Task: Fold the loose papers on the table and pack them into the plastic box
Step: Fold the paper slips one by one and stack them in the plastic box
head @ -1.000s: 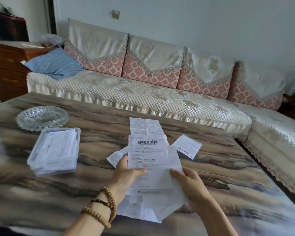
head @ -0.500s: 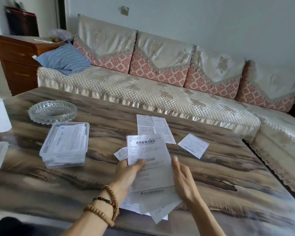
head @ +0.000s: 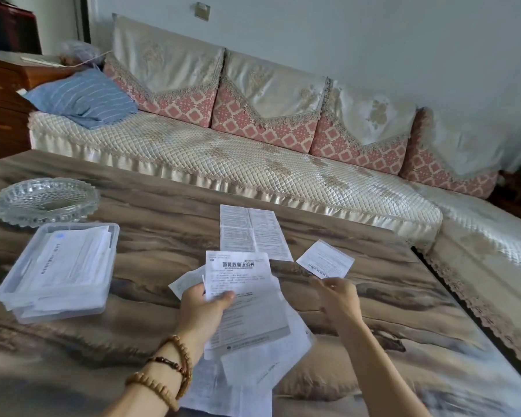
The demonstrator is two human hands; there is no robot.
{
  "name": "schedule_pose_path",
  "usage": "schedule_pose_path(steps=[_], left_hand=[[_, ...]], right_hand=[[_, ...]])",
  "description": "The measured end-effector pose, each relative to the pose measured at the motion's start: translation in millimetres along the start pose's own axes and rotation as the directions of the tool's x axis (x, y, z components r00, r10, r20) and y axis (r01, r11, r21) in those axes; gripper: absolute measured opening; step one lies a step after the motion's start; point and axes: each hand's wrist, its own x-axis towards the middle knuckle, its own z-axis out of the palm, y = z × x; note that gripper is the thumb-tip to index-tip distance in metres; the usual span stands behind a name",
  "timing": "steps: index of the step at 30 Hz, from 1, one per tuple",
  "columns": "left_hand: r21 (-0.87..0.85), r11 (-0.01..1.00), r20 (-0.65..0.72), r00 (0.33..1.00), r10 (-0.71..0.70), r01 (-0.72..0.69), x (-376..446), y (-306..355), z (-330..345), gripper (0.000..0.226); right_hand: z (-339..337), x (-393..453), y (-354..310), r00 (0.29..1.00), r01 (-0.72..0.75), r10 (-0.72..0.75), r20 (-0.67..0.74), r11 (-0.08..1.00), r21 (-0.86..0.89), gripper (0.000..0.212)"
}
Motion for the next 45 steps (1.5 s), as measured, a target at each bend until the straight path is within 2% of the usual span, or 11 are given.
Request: schedule_pose_path(steps=[3, 9, 15, 20, 24, 28, 33, 37, 39, 43, 45], left_hand=[[0.078, 0.996, 0.017, 0.999, 0.044, -0.045, 12, 2, 9, 0.011], [0.177, 0.977, 0.082, 0.991, 0.109, -0.122, 39, -5, 29, 0.009], [0.182, 0.978, 0.076, 0.993, 0.090, -0.103, 55, -14, 35, 0.011], [0.155, 0.985, 0.095, 0.993, 0.065, -0.079, 62, -21, 33, 0.012], [0.119, 0.991, 0.081, 0.996, 0.047, -0.056, 73, -20, 39, 0.011], [0.132, 0.990, 0.115, 0.993, 0.024, -0.039, 82, -19, 58, 0.011], [0.121, 0.993, 0.101, 0.995, -0.019, 0.007, 85, -16, 54, 0.015], [0.053, 0.993, 0.112, 0.988, -0.110, 0.105, 80, -10, 45, 0.050], [0.071, 0.992, 0.123, 0.986, -0.108, 0.100, 72, -8, 39, 0.065], [-0.037, 0.983, 0.089, 0.980, -0.177, 0.181, 53, 3, 25, 0.012], [-0.035, 0.974, 0.165, 0.963, -0.215, 0.224, 42, 8, 17, 0.043]], right_hand=[[5, 56, 3, 0.945, -0.270, 0.237, -0.226, 0.954, -0.130, 0.062], [22, 154, 16, 0.893, -0.450, 0.403, -0.200, 0.811, -0.375, 0.108], [33, 165, -8, 0.916, -0.374, 0.388, -0.098, 0.744, -0.554, 0.054], [39, 163, -18, 0.908, -0.380, 0.390, -0.153, 0.612, -0.694, 0.076], [31, 179, -12, 0.912, -0.375, 0.383, -0.149, 0.628, -0.682, 0.115], [38, 192, -3, 0.907, -0.422, 0.366, -0.210, 0.785, -0.454, 0.075], [35, 185, 14, 0.946, -0.249, 0.242, -0.215, 0.968, -0.004, 0.052], [9, 139, 2, 0.986, -0.117, 0.158, -0.046, 0.872, 0.475, 0.028], [8, 88, -6, 0.999, 0.032, -0.034, -0.002, 0.886, 0.463, 0.030], [25, -19, -11, 0.919, 0.340, -0.365, 0.149, 0.926, 0.165, 0.048], [35, -51, -8, 0.843, 0.468, -0.463, 0.274, 0.882, 0.051, 0.050]])
